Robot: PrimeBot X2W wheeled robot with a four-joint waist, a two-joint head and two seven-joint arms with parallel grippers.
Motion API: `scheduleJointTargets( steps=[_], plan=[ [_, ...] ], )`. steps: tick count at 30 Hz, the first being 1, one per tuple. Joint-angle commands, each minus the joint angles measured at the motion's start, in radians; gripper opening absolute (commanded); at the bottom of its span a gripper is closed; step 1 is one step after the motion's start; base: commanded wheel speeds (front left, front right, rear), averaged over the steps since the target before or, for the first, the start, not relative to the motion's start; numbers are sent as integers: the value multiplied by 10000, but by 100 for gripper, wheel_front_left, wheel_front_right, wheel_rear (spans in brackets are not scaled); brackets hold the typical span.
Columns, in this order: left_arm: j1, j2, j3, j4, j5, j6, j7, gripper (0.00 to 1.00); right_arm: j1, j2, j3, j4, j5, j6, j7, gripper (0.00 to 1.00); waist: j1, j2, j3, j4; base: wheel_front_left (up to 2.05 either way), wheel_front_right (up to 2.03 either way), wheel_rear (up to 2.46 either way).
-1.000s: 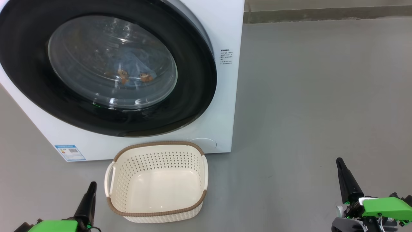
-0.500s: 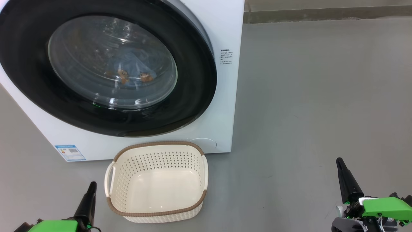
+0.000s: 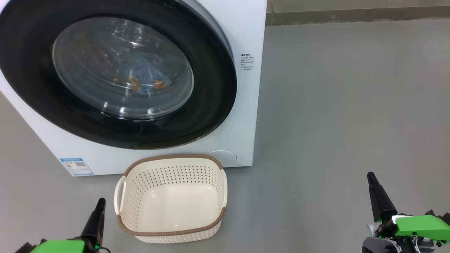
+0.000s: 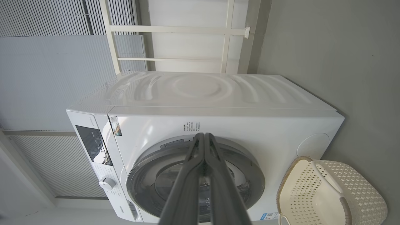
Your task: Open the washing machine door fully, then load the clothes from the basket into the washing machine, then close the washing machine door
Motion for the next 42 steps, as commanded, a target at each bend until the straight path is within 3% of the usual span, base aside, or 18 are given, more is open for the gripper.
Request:
scheduleJointTargets(
  steps=[1,42],
  plan=[
    [-408,122,357,-290,-65,-29,68,0,-65,-30,222,-309,32,16,78,0,0,0,0,0,0,0,0],
    [-408,120,360,-290,-62,-29,70,0,-64,-30,224,-309,34,16,77,0,0,0,0,0,0,0,0]
  ],
)
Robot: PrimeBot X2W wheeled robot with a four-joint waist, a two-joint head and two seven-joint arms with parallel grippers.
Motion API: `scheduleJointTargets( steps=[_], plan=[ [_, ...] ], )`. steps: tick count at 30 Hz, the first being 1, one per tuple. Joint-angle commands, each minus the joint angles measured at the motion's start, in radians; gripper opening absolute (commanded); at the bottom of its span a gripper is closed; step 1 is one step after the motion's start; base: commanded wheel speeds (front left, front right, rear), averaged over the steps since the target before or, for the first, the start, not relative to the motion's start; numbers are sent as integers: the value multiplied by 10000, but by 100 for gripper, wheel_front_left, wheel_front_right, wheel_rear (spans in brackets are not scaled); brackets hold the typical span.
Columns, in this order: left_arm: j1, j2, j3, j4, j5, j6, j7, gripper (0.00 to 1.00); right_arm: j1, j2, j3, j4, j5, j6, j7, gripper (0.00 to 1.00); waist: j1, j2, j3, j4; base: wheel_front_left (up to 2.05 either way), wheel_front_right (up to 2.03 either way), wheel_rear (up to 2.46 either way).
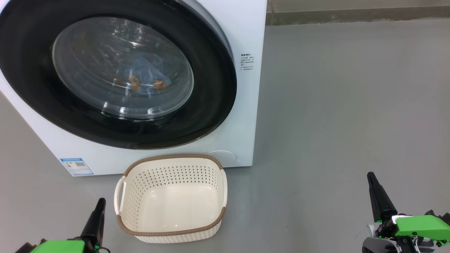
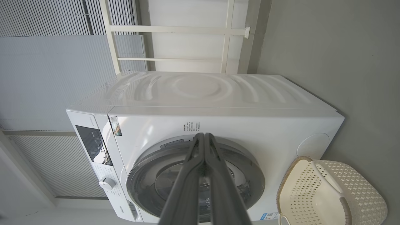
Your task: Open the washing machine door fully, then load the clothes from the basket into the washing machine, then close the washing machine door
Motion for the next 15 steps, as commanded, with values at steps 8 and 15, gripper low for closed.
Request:
scheduleJointTargets(
  steps=[8,15],
  plan=[
    [-408,121,356,-290,-62,-29,69,0,-65,-29,224,-309,34,16,77,0,0,0,0,0,0,0,0],
    [-408,121,357,-290,-62,-29,69,0,-65,-29,225,-309,34,16,77,0,0,0,0,0,0,0,0]
  ],
)
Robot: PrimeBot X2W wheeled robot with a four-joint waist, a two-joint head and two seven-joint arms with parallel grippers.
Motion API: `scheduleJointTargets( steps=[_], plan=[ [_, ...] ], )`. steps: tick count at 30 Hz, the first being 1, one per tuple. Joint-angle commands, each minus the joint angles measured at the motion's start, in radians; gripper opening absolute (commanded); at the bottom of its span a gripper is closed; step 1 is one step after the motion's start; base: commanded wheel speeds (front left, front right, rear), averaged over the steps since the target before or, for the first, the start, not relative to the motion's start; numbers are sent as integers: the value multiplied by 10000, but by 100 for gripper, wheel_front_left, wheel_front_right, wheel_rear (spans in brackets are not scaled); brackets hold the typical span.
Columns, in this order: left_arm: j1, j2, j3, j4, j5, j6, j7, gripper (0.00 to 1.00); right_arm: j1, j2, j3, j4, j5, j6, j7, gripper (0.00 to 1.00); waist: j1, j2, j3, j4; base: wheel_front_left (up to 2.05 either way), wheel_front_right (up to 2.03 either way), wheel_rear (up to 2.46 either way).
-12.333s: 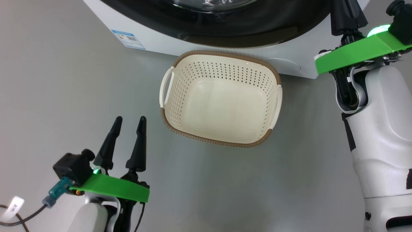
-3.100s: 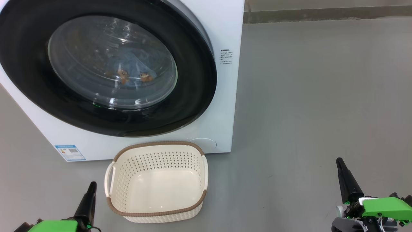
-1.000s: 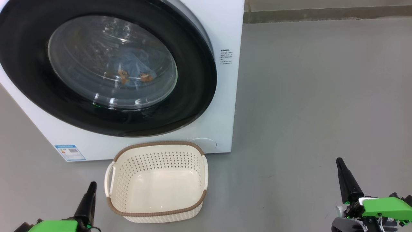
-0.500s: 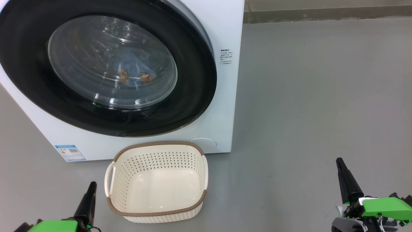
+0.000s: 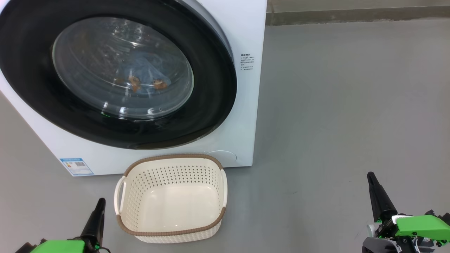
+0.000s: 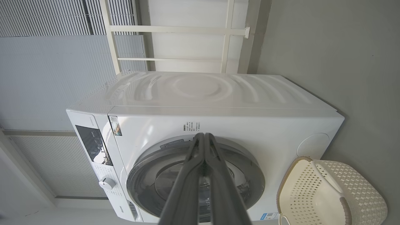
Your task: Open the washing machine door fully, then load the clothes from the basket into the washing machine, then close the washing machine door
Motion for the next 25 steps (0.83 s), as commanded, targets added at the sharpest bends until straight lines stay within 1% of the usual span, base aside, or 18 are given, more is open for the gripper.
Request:
scheduleJointTargets(
  steps=[1,25],
  plan=[
    [-408,121,357,-290,-62,-29,69,0,-65,-29,225,-309,34,16,77,0,0,-1,0,0,0,0,0],
    [-408,121,358,-290,-61,-29,70,0,-65,-29,225,-309,34,16,76,0,0,-1,0,0,0,0,0]
  ],
)
